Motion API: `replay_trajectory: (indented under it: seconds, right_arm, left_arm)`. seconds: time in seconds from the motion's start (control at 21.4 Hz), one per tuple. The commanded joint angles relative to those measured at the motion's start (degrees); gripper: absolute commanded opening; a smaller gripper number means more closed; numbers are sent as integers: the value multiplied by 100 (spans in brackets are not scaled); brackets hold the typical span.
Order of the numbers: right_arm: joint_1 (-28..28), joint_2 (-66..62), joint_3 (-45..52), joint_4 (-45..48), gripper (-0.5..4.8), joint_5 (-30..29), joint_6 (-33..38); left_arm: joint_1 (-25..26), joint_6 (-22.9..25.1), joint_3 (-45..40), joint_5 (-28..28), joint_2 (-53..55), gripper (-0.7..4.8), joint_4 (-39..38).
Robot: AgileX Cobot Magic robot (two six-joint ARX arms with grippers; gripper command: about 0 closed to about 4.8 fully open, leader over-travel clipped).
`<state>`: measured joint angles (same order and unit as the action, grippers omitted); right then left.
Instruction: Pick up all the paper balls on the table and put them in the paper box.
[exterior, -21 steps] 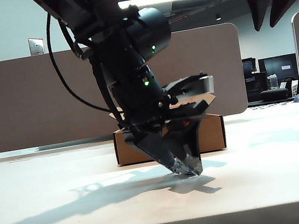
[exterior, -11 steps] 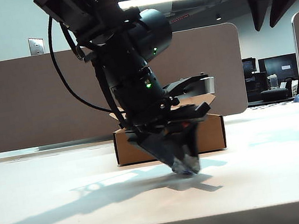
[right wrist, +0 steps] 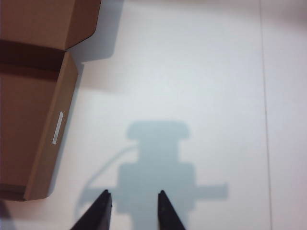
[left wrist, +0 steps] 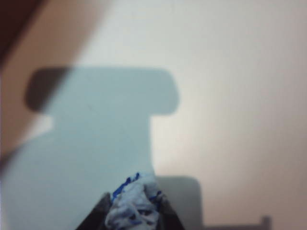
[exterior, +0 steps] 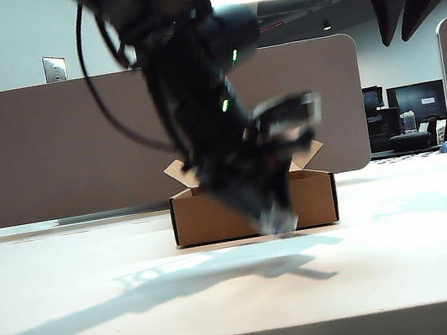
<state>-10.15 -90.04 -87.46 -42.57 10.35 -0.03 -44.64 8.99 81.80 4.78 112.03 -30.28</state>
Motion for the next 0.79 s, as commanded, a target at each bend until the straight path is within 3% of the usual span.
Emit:
replay_trajectory:
  seconds: [0.05,0.28,0.42,0.51,0.56,0.61,0.65,0.79]
  right_arm:
    - [0,33,-20,81,143,4,-2]
    - [0,33,-20,79,143,-15,0]
    - [0,33,-20,72,143,-17,0]
    - [-2,33,-20,63,144,-22,0]
    - [-2,33,-20,63,143,-24,0]
    - [-2,33,-20,66,144,-28,0]
    - [-2,31,-20,66,143,-63,0]
    - [-2,31,-20,85,143,-127,0]
  left_arm:
    - [-2,120,737,-157,-90,120,-308]
    - [142,321,1617,-780,-81,121,-74]
    - [557,31,1869,-778,-9,125,247]
    - [927,-201,1869,-555,48,171,437]
    - [1174,-404,1867,-149,92,229,527]
    - [1270,-511,1867,48,105,251,557]
    - [1440,-671,1867,321,105,252,584]
    - [1569,-664,1867,415,94,252,575]
